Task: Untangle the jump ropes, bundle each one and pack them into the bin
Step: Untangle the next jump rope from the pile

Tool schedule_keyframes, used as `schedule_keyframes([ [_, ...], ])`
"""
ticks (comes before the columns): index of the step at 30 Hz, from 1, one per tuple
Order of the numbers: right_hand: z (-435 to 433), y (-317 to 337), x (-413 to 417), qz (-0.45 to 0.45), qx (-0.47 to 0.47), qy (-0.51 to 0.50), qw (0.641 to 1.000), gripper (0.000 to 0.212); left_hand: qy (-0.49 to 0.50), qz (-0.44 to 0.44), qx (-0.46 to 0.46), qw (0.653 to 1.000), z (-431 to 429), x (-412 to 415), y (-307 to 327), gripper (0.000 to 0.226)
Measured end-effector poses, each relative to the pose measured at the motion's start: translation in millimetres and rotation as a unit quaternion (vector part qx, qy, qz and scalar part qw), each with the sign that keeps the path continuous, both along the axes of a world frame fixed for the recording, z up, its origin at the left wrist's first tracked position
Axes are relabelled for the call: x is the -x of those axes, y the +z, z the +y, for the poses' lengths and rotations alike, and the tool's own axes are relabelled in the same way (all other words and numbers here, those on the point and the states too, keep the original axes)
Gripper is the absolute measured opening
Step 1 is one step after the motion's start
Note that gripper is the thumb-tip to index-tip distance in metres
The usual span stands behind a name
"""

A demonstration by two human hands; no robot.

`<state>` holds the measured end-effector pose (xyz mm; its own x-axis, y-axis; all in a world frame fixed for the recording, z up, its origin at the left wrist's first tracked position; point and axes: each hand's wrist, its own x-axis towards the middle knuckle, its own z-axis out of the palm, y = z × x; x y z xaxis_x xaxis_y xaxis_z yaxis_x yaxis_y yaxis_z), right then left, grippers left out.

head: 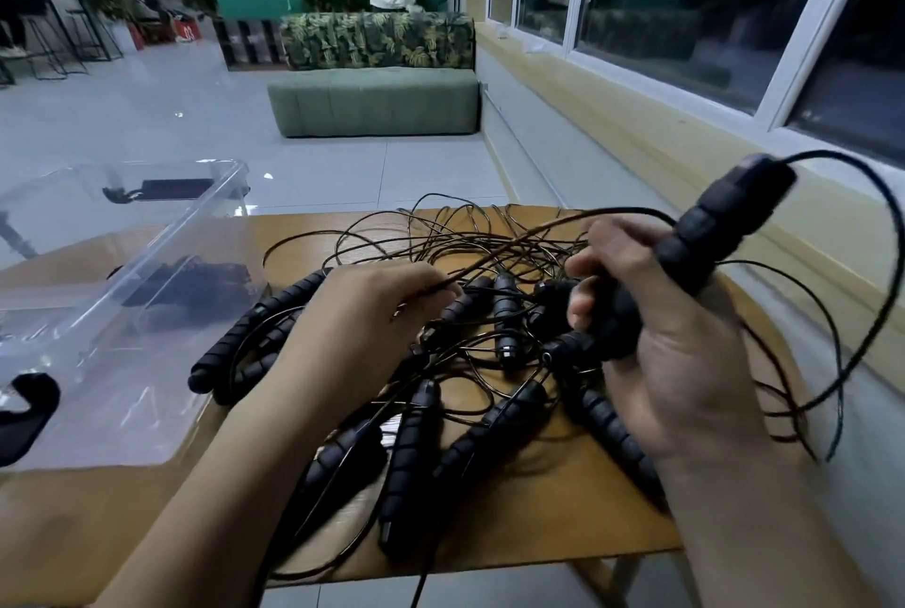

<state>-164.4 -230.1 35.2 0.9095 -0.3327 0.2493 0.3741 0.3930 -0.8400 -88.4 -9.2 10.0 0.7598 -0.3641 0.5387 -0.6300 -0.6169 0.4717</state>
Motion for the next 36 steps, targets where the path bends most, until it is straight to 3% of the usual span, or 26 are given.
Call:
schedule_keyframes([
  [4, 19, -13, 5, 0.046, 0.053, 0.077, 0.995, 0.031, -0.032, -0.026, -0.002, 0.999, -14, 11, 5, 0.019],
  [6, 30, -19, 6, 0.047, 0.084, 0.069, 0.993, 0.025, -0.052, -0.042, -0.005, 0.998, -21, 16, 4, 0.019],
  [8, 37, -23, 4, 0.045, 0.121, 0.038, 0.991, 0.012, -0.06, -0.034, -0.013, 0.998, -26, 18, 0, 0.035],
  [10, 39, -22, 3, 0.047, 0.129, 0.014, 0.99, 0.011, -0.065, -0.024, -0.024, 0.997, -29, 16, -4, 0.026],
  [12, 37, -17, 4, 0.054, 0.092, 0.017, 0.994, 0.018, -0.06, -0.027, -0.025, 0.998, -28, 14, -6, 0.011],
  [19, 4, 10, 6, -0.004, -0.067, 0.005, 0.998, 0.012, -0.001, -0.018, -0.04, 0.999, -7, 1, -8, 0.013],
  [22, -5, 10, 2, -0.015, -0.072, -0.003, 0.997, 0.007, 0.006, 0.003, -0.025, 1.0, 1, -1, -2, 0.012],
  [27, 14, -14, -1, 0.054, 0.019, 0.038, 0.998, 0.019, -0.006, -0.013, -0.022, 1.0, -6, 10, 7, 0.015],
  [31, 34, -33, -7, 0.087, 0.114, -0.001, 0.99, 0.012, -0.043, -0.036, -0.023, 0.998, -21, 19, 9, 0.019],
  [36, 35, -34, -8, 0.072, 0.118, -0.013, 0.99, 0.013, -0.044, -0.018, -0.013, 0.999, -23, 19, 3, 0.02],
])
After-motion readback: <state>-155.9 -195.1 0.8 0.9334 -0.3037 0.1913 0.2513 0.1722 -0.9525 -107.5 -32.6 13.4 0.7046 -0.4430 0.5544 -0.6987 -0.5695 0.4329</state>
